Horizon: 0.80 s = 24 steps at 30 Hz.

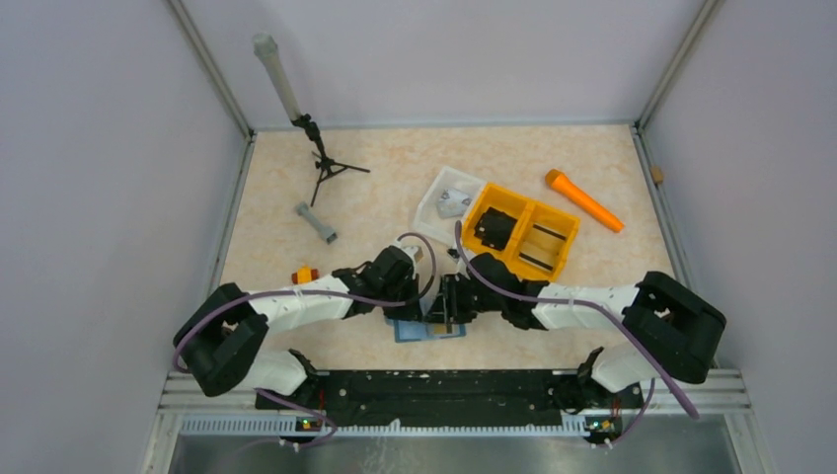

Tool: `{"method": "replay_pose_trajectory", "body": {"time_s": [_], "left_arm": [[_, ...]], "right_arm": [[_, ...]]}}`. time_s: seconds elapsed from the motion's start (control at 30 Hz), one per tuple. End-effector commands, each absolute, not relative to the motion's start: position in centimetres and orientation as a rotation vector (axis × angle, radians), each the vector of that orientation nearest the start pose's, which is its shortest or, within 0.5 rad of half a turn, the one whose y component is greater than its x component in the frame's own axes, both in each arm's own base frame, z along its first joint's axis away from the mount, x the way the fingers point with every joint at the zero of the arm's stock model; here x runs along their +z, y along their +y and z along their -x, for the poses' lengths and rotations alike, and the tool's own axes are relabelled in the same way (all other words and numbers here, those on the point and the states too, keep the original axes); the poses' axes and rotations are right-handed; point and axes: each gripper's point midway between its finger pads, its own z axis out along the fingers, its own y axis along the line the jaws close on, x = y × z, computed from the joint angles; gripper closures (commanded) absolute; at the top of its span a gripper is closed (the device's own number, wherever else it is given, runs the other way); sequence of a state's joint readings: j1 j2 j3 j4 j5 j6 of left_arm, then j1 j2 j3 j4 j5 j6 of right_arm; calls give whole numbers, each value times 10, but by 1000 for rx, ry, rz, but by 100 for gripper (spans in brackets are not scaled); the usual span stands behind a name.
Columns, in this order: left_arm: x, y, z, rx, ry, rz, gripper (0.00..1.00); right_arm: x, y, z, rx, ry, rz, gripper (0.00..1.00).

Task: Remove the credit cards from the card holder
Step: Remove the credit card from the card holder.

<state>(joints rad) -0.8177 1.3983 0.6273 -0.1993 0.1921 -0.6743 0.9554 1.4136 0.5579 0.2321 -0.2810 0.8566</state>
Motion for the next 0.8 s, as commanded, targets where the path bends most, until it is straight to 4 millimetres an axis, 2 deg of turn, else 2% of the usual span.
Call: {"method": "replay_pose_trajectory", "body": {"time_s": [0.0,0.23,0.37,0.5,0.57,0.67,0.77], "left_arm": [[41,-246,-167,-690,2671,-256,90],[55,-208,-172,-512,2635,-134,78],[65,-191,-174,-504,2596,-65,66],[62,-178,-175,-511,2595,14,50],[60,-174,-176,-522,2586,54,42],[61,-172,-180,-570,2556,99,28],[59,-177,-179,-652,2550,106,19]], "right_arm": [[93,364,-144,1310,2378,390,63],[84,378,-141,1330,2390,423,60],[83,382,-142,1326,2387,434,51],[79,379,-145,1289,2397,414,42],[77,377,-145,1278,2404,412,43],[71,377,-145,1255,2432,405,52],[68,372,-151,1195,2445,374,55]]}}
